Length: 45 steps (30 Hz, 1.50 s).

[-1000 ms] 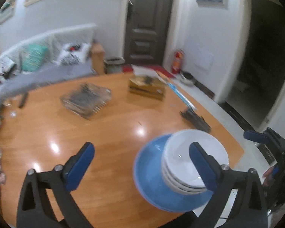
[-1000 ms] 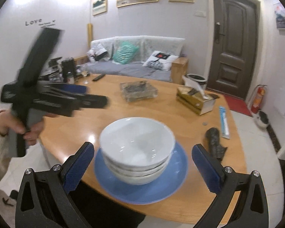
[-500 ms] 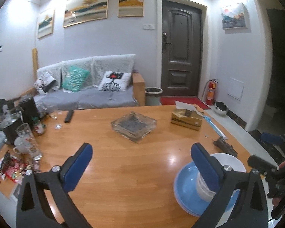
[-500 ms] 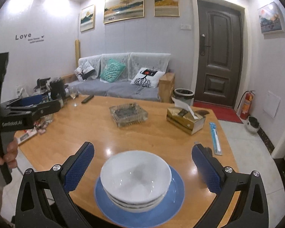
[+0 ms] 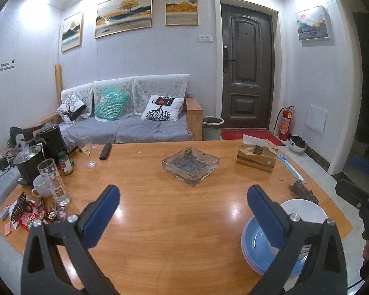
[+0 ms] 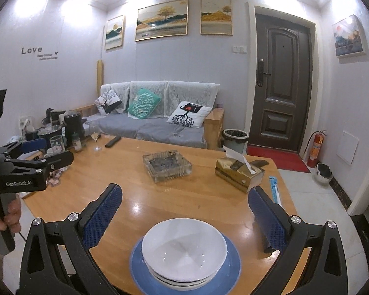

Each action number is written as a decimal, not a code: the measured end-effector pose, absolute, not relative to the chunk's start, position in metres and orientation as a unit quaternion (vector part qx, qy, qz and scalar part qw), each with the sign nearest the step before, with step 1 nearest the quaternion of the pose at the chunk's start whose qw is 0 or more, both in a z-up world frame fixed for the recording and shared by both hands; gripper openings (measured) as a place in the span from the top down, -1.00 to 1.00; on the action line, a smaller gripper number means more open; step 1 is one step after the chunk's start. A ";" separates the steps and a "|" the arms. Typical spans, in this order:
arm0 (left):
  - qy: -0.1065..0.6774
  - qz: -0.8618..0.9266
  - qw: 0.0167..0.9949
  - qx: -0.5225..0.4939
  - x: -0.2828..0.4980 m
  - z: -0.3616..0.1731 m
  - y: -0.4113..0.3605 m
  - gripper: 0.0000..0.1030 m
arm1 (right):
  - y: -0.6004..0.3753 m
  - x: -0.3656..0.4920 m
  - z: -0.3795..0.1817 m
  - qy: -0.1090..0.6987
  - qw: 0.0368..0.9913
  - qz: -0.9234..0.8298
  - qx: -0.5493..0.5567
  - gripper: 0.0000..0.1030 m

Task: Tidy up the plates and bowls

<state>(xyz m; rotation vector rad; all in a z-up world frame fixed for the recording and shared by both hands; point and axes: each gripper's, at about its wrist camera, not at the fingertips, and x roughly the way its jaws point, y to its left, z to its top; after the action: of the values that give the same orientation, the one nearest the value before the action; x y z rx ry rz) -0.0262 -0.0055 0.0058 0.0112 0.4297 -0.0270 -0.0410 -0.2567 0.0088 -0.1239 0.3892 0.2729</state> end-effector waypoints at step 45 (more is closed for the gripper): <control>0.229 -0.032 0.973 -0.005 -0.021 -0.001 -0.009 -0.99 | -0.259 -0.048 0.000 0.203 0.969 0.122 -0.064 -0.98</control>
<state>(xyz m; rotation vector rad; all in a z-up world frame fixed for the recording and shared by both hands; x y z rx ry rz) -0.0205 -0.0086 -0.0009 -0.0093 0.4630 -0.0650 -0.0482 -0.2594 -0.0002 -0.1299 0.4110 0.2457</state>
